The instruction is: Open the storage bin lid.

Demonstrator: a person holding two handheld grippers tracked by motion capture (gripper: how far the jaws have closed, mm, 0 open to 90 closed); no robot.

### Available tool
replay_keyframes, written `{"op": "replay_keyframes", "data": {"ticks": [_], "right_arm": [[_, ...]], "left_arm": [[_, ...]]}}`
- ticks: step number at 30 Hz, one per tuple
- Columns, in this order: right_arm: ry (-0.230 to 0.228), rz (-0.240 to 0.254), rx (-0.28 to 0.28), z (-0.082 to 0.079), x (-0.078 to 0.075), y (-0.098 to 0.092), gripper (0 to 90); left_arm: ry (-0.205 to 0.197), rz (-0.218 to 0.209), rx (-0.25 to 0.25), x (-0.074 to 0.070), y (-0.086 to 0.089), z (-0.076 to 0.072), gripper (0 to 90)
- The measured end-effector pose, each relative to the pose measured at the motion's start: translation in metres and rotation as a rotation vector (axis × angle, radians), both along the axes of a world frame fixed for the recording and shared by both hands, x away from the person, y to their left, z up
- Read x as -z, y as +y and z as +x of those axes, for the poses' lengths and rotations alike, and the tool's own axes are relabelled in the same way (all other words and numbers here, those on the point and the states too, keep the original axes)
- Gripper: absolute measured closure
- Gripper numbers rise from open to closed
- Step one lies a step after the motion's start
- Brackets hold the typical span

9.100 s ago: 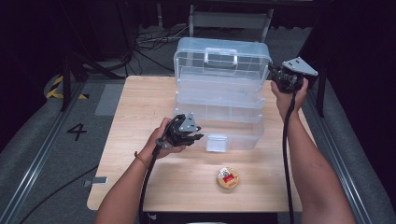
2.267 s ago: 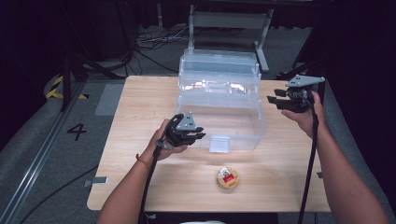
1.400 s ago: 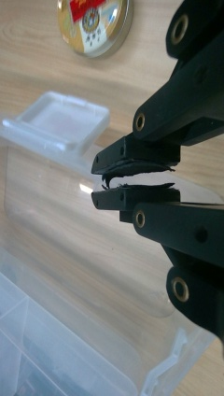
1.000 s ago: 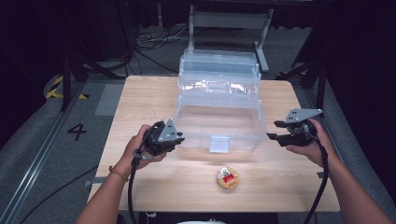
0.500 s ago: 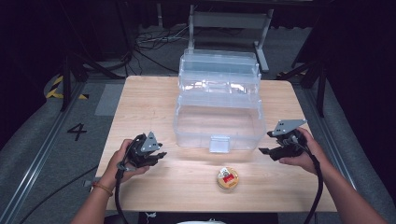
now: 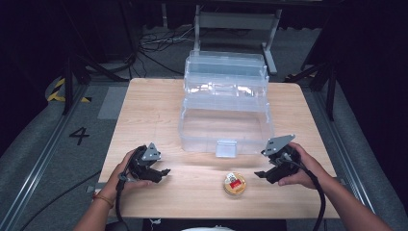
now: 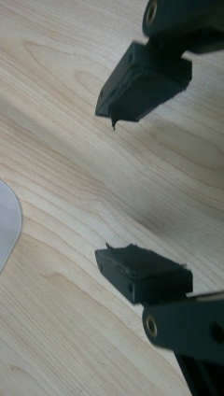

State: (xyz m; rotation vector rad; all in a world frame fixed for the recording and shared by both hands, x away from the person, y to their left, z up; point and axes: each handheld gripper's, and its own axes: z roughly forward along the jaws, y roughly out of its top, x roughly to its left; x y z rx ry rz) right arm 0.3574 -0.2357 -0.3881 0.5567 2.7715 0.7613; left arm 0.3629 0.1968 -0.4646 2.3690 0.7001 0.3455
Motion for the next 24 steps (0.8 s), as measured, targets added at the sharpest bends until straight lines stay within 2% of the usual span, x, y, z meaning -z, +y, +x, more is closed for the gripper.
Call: {"op": "replay_keyframes", "data": {"ticks": [4, 5, 9, 10, 11, 14, 16, 21, 24], "right_arm": [[0.035, -0.027, -0.039, -0.006, 0.005, 0.015, 23.4], [0.053, -0.040, -0.072, -0.009, 0.008, 0.024, 23.3], [0.087, -0.061, -0.109, -0.012, 0.014, 0.039, 23.1], [0.101, -0.087, -0.131, -0.013, 0.018, 0.048, 23.0], [0.101, -0.087, -0.131, -0.013, 0.018, 0.048, 23.0], [0.129, -0.131, -0.154, -0.014, 0.025, 0.061, 22.8], [0.163, -0.164, -0.159, -0.015, 0.029, 0.068, 22.7], [0.165, -0.211, -0.178, -0.014, 0.036, 0.077, 20.1], [0.170, -0.219, -0.178, -0.012, 0.039, 0.083, 19.9]], "left_arm": [[0.004, -0.022, -0.020, 0.005, 0.002, -0.001, 22.7], [0.006, -0.021, -0.025, 0.006, 0.003, -0.001, 21.4], [0.007, -0.019, -0.037, 0.011, 0.004, -0.002, 20.0], [0.014, -0.034, -0.044, 0.013, 0.006, -0.002, 19.3], [0.014, -0.034, -0.044, 0.013, 0.006, -0.002, 19.1], [0.039, -0.076, -0.060, 0.016, 0.010, -0.001, 18.0], [0.031, -0.097, -0.058, 0.019, 0.012, -0.001, 16.9], [0.033, -0.097, -0.056, 0.019, 0.012, -0.001, 16.7], [0.033, -0.098, -0.056, 0.019, 0.012, -0.001, 16.7]]}}
